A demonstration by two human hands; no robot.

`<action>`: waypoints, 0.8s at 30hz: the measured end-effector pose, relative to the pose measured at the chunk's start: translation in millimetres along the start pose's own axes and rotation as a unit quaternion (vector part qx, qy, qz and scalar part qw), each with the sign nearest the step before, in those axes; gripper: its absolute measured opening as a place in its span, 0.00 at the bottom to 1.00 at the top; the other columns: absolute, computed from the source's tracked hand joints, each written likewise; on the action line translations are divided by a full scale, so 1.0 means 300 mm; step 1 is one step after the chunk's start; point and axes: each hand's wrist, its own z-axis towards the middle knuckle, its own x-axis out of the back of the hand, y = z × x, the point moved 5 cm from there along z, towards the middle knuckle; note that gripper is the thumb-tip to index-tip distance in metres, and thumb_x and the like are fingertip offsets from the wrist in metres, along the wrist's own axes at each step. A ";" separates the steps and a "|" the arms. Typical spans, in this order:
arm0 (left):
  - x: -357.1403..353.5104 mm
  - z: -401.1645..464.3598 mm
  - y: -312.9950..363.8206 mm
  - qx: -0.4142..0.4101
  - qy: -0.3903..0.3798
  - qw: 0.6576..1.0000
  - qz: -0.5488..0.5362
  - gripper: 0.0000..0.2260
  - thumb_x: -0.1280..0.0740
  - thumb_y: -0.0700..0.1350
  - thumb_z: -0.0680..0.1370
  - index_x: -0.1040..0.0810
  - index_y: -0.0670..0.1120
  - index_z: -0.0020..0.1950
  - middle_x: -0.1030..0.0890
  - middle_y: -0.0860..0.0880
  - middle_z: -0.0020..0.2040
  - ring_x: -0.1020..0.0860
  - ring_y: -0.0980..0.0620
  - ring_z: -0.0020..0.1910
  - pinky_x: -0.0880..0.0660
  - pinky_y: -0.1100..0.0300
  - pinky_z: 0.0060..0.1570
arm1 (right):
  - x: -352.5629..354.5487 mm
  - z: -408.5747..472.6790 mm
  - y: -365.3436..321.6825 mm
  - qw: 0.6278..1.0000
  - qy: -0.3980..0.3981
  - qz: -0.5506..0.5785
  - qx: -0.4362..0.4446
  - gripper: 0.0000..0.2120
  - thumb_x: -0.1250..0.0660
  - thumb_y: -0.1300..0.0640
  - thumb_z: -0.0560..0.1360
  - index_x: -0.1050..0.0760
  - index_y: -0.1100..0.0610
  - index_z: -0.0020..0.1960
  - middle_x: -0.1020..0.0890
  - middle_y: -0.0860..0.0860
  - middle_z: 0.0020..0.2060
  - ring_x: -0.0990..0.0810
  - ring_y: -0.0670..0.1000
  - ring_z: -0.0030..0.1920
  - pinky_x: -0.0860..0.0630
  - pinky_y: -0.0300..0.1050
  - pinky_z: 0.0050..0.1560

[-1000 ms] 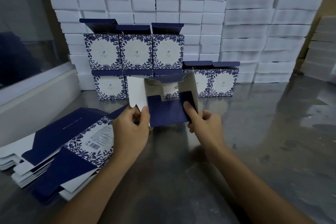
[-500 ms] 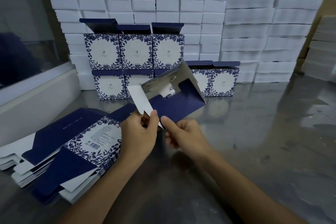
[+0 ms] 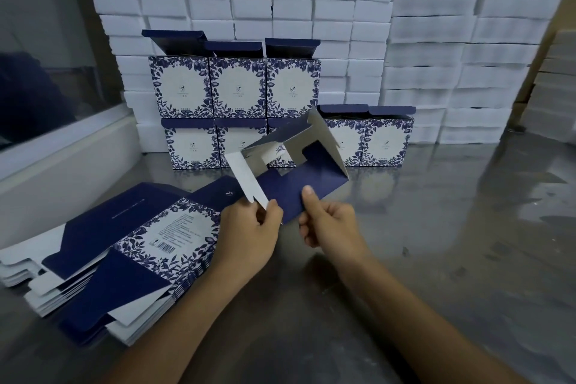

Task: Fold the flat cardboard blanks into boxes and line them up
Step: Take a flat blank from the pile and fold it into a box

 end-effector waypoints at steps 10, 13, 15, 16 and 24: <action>0.009 -0.006 0.017 -0.020 -0.024 1.000 0.002 0.19 0.39 0.49 0.75 0.21 0.37 0.32 0.20 0.46 0.27 0.23 0.51 0.31 0.31 0.54 0.36 | 0.034 0.022 0.016 1.000 0.022 -0.012 0.001 0.23 0.36 0.51 0.82 0.25 0.59 0.30 0.24 0.50 0.22 0.29 0.43 0.23 0.31 0.34 0.26; 0.015 0.001 0.019 -0.020 -0.028 0.999 0.017 0.21 0.40 0.50 0.73 0.23 0.35 0.30 0.22 0.43 0.26 0.24 0.45 0.29 0.31 0.51 0.36 | 0.056 0.024 0.011 0.998 0.059 0.016 0.004 0.24 0.35 0.47 0.81 0.26 0.58 0.30 0.26 0.50 0.22 0.31 0.45 0.23 0.32 0.35 0.26; 0.024 0.003 0.015 -0.016 -0.023 0.999 0.017 0.20 0.39 0.49 0.72 0.27 0.34 0.27 0.25 0.44 0.23 0.27 0.46 0.26 0.33 0.54 0.32 | 0.075 0.028 0.007 0.997 0.078 0.017 0.012 0.25 0.36 0.47 0.81 0.27 0.59 0.30 0.27 0.50 0.22 0.31 0.45 0.23 0.32 0.35 0.26; 0.026 0.001 0.016 -0.017 -0.021 1.000 0.016 0.20 0.38 0.48 0.72 0.30 0.36 0.26 0.29 0.46 0.21 0.29 0.47 0.24 0.36 0.58 0.29 | 0.081 0.029 0.006 0.997 0.081 0.010 0.015 0.24 0.36 0.48 0.82 0.27 0.60 0.31 0.27 0.49 0.21 0.31 0.45 0.23 0.32 0.35 0.26; 0.031 0.002 0.010 -0.025 0.013 0.998 0.048 0.16 0.30 0.40 0.72 0.34 0.48 0.30 0.29 0.53 0.29 0.28 0.56 0.29 0.38 0.69 0.29 | 0.126 0.037 0.014 0.982 0.140 -0.122 0.043 0.19 0.31 0.42 0.77 0.27 0.56 0.38 0.20 0.52 0.30 0.23 0.47 0.30 0.27 0.43 0.34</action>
